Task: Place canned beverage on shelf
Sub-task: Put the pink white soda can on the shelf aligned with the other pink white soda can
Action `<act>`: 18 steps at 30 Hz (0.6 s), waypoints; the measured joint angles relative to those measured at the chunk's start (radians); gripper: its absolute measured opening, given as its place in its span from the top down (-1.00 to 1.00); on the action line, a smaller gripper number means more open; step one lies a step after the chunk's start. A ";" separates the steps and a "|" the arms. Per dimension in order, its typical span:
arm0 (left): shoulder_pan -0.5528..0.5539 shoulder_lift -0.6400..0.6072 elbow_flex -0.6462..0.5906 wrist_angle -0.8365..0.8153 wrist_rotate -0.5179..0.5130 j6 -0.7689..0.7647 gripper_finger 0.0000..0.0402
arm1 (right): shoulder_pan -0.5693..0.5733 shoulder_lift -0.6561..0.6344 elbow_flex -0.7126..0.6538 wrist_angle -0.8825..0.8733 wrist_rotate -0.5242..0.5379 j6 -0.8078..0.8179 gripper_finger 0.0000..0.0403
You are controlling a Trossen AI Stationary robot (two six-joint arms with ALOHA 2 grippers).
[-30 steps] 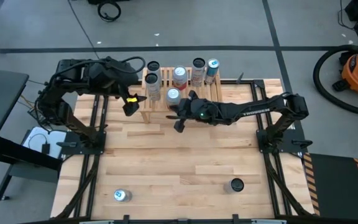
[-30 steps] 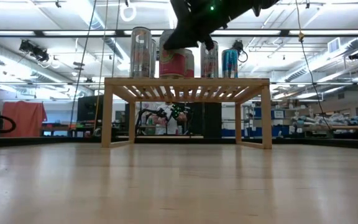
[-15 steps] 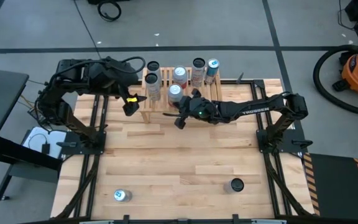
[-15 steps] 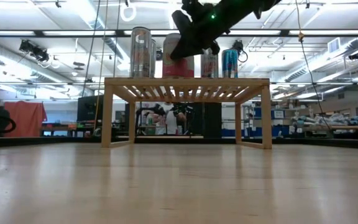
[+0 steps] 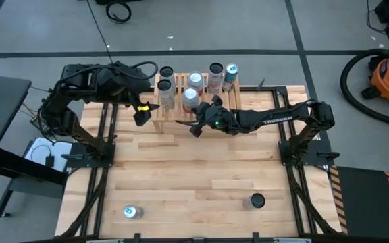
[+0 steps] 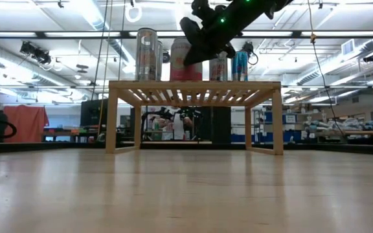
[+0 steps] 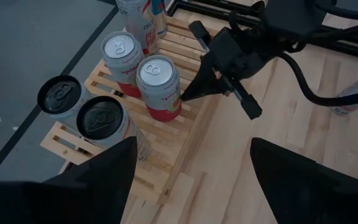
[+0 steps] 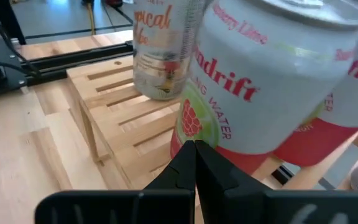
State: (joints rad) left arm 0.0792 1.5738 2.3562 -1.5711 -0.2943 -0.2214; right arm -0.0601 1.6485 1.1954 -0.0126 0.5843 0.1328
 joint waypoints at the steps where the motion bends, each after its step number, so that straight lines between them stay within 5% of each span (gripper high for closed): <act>1: 0.000 0.000 0.000 0.000 0.000 0.000 -0.57 | 0.000 -0.003 0.000 -0.011 0.002 0.007 0.96; 10: 0.000 0.000 0.000 0.000 0.000 0.000 -0.57 | 0.033 -0.016 0.000 0.042 -0.127 0.012 0.96; 18: 0.000 0.000 0.000 0.000 0.000 0.000 -0.57 | 0.039 -0.013 0.000 0.114 -0.112 0.005 0.96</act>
State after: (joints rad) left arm 0.0789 1.5738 2.3562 -1.5711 -0.2939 -0.2214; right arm -0.0212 1.6351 1.1950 0.1013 0.4727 0.1378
